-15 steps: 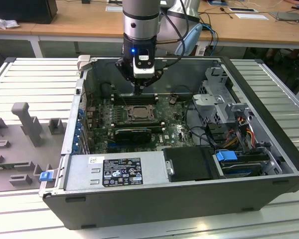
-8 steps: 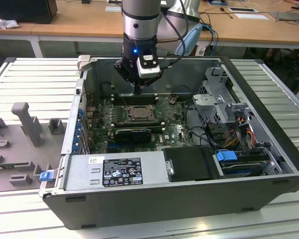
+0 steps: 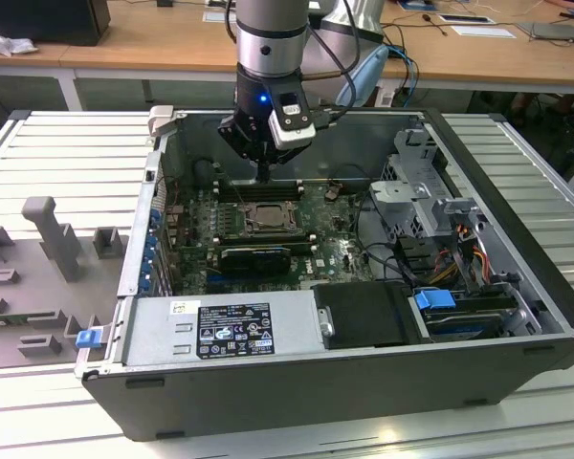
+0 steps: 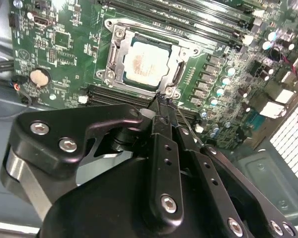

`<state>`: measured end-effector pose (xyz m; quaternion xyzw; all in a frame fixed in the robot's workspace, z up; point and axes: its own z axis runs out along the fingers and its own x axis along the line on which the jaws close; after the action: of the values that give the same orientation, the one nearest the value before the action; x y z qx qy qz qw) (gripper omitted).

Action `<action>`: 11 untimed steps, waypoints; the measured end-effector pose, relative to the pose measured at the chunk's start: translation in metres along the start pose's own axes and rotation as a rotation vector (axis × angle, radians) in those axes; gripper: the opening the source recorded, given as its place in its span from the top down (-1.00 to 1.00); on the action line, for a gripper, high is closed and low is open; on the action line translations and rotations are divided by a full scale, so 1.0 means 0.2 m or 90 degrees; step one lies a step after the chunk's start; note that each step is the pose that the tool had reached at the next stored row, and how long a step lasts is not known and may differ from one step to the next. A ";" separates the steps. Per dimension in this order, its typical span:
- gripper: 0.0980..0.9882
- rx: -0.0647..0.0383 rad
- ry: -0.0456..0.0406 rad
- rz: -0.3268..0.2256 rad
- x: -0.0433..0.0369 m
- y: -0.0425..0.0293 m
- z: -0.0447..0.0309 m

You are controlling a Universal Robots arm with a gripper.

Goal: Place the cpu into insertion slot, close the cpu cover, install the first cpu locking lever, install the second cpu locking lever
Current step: 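Install the first cpu locking lever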

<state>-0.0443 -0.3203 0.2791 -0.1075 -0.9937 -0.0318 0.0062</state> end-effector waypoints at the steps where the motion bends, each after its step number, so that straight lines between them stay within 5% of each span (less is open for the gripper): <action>1: 0.98 0.000 0.0005 -0.007 0.000 0.000 0.000; 11: 0.98 0.002 0.0073 -0.118 0.000 0.000 0.000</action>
<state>-0.0442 -0.3203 0.2791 -0.0152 -0.9994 -0.0311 0.0092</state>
